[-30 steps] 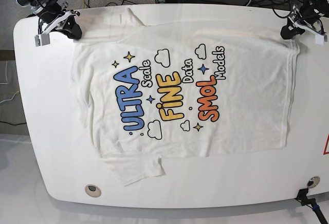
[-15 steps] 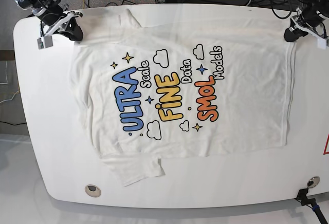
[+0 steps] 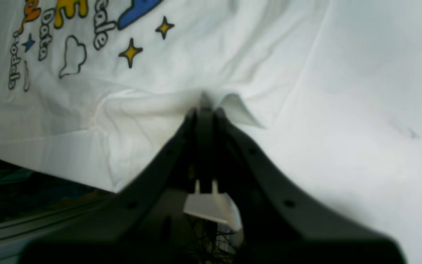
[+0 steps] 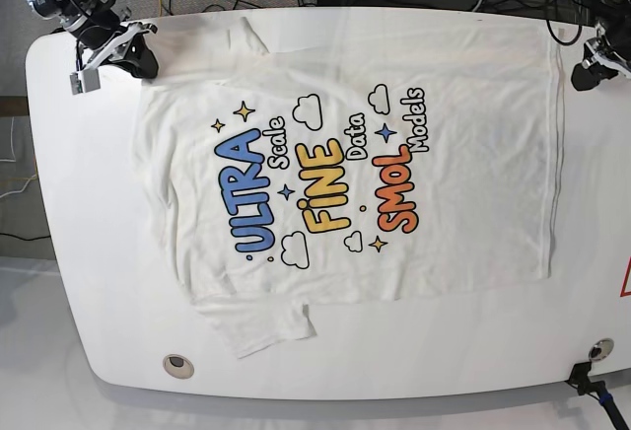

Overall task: Fold the T-shirt properly
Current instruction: 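Release and regrasp the shoulder edge with the left gripper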

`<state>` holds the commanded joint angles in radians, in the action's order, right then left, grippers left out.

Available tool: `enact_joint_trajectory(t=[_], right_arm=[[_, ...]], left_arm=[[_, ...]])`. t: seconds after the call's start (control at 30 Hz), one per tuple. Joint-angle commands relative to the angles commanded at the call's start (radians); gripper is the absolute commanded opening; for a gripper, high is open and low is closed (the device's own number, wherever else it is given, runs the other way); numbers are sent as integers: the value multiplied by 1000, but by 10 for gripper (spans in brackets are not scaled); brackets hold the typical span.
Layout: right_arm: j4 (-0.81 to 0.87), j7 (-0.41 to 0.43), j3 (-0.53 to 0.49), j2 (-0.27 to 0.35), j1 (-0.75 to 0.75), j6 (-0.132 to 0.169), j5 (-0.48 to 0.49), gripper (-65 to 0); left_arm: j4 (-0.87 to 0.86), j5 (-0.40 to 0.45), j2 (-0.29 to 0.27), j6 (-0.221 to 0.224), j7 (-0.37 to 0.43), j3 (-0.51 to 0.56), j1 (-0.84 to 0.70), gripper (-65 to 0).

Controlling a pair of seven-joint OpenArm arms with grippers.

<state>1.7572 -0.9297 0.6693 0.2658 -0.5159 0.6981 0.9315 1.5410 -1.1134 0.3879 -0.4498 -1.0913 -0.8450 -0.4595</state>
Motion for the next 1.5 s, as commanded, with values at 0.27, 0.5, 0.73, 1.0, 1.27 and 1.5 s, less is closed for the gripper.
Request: enact_joint_trajectory(t=[0.27, 0.5, 0.73, 1.0, 1.27, 1.5], right_arm=[[16, -7, -23, -32, 50, -30, -25, -649], [14, -7, -23, -32, 52, -30, -25, -649], [14, -9, -21, -32, 46, -30, -24, -649], [17, -9, -20, -61, 32, -101, -27, -649], [14, -10, -23, -79, 23, -137, -25, -649], [14, -10, -23, -79, 26, -137, -25, -649]], left_arm=[[-4, 31, -25, 10, -2, -1, 14, -587], [-4, 31, -25, 10, -2, -1, 15, -587], [-4, 31, 9, 12, 0, -1, 15, -585], [8, 31, 56, 12, 0, 0, 26, -585], [8, 31, 61, 9, -5, 2, -5, -585], [8, 31, 61, 7, -5, -1, -51, -377]])
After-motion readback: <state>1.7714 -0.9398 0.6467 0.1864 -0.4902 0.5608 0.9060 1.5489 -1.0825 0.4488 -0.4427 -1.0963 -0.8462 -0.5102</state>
